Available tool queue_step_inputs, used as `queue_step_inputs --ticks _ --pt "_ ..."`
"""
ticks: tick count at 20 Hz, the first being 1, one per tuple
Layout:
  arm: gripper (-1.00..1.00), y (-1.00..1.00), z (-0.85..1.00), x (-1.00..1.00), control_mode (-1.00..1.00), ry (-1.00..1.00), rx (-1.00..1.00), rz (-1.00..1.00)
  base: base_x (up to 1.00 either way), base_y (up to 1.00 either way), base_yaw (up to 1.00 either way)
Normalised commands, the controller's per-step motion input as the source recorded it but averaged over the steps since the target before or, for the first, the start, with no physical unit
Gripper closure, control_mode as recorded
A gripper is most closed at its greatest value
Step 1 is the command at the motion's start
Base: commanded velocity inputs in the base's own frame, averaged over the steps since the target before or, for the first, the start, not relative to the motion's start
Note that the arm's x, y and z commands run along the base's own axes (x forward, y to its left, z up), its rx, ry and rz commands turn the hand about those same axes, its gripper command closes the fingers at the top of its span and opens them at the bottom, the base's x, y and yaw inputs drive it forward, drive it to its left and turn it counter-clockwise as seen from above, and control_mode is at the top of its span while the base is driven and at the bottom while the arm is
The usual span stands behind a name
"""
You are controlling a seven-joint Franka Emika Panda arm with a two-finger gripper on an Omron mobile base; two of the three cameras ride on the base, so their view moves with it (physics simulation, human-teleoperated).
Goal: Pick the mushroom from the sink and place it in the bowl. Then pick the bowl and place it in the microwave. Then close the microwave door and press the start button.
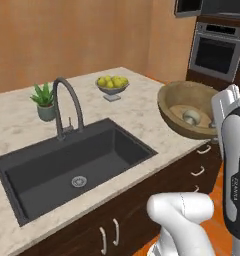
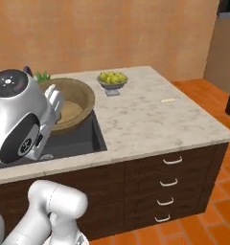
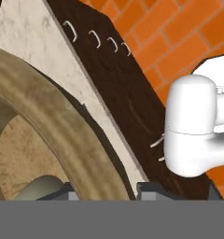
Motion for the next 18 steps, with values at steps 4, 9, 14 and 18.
queue_step_inputs --ticks 4,9,14,18 --pt "1.00 0.00 0.00 0.00 1.00 0.00 0.00 0.00 0.00 -0.04 -0.92" --pt "1.00 0.00 0.00 0.00 1.00 0.00 0.00 0.00 0.13 -0.53 -0.72" --pt "1.00 0.00 0.00 0.00 1.00 0.00 0.00 0.00 0.25 -0.89 -0.60" --pt "1.00 0.00 0.00 0.00 1.00 0.00 0.00 0.00 0.45 -0.73 -0.58"
